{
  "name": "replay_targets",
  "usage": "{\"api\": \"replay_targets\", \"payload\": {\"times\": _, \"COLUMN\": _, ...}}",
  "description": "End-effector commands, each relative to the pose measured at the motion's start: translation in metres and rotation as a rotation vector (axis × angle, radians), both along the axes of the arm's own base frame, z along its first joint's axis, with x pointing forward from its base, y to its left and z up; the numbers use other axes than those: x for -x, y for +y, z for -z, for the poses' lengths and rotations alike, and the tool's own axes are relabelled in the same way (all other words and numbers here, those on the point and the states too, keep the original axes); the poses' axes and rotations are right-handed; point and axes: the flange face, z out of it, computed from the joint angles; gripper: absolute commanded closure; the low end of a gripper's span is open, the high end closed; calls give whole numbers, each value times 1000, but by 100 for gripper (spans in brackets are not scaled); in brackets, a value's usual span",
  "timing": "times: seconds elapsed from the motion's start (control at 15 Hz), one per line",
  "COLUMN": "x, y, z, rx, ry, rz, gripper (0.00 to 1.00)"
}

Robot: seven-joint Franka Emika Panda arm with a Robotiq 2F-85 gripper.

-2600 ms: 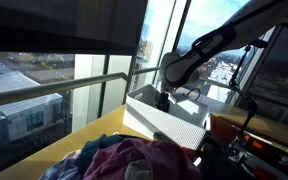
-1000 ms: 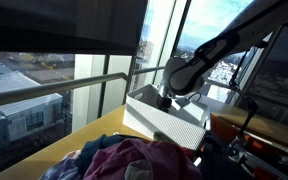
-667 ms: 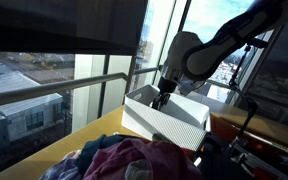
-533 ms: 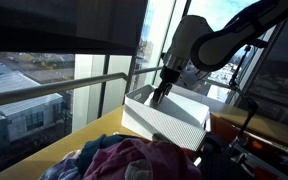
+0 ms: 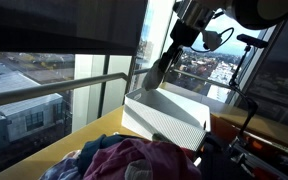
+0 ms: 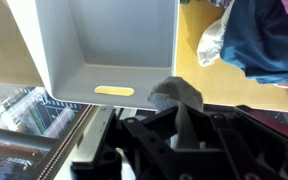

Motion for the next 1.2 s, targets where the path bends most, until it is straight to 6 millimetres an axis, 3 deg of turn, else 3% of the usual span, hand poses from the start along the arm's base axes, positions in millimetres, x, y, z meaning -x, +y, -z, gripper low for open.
{"api": "replay_targets", "payload": {"times": 0.0, "x": 14, "y": 44, "z": 5, "rx": 30, "ry": 11, "rz": -21, "gripper": 100}}
{"api": "replay_targets", "payload": {"times": 0.27, "x": 26, "y": 73, "z": 32, "rx": 48, "ry": 50, "rz": -48, "gripper": 100}}
{"api": "replay_targets", "payload": {"times": 0.33, "x": 30, "y": 79, "z": 38, "rx": 49, "ry": 62, "rz": -50, "gripper": 75}}
{"api": "replay_targets", "payload": {"times": 0.47, "x": 38, "y": 89, "z": 45, "rx": 51, "ry": 77, "rz": -62, "gripper": 67}}
{"api": "replay_targets", "payload": {"times": 1.07, "x": 71, "y": 148, "z": 51, "rx": 65, "ry": 100, "rz": -146, "gripper": 2}}
{"api": "replay_targets", "payload": {"times": 1.13, "x": 74, "y": 155, "z": 54, "rx": 69, "ry": 106, "rz": -156, "gripper": 0}}
